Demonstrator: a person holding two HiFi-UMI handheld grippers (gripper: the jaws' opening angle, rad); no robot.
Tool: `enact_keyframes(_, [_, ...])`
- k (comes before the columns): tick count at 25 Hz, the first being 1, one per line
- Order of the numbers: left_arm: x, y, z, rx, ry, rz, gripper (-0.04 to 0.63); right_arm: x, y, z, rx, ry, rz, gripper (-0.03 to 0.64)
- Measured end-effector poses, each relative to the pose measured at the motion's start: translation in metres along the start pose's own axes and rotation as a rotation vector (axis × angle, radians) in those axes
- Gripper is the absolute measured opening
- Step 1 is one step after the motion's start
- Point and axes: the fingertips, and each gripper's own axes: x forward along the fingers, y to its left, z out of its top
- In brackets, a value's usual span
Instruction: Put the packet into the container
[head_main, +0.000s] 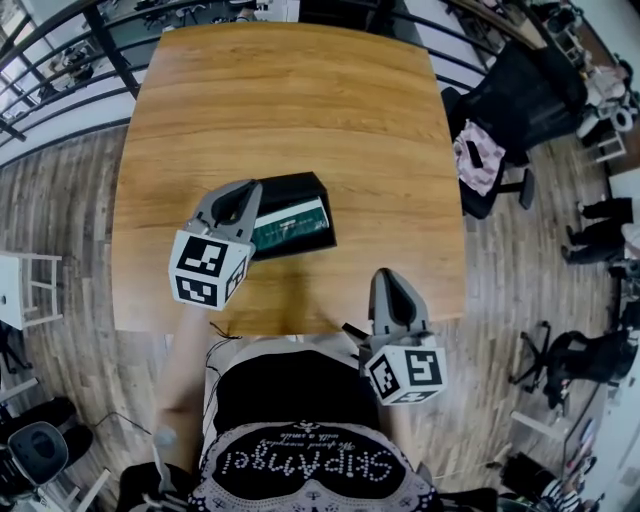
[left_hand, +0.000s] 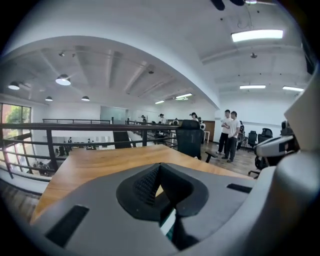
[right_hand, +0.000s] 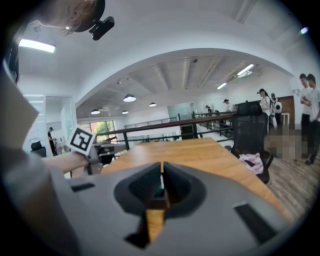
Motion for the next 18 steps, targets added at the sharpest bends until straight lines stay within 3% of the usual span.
enact_keyframes(4, [-0.021,0.007,0.029,-0.047,-0.101,0.05,0.028,-0.001,-0.002,0.005,-0.011,-0.017,0.011,0.038])
enact_keyframes(18, [-0.122,-0.011,0.112,-0.063,-0.386,0.282,0.026,-0.017,-0.032,0.038,-0.067,-0.093,0.074,0.038])
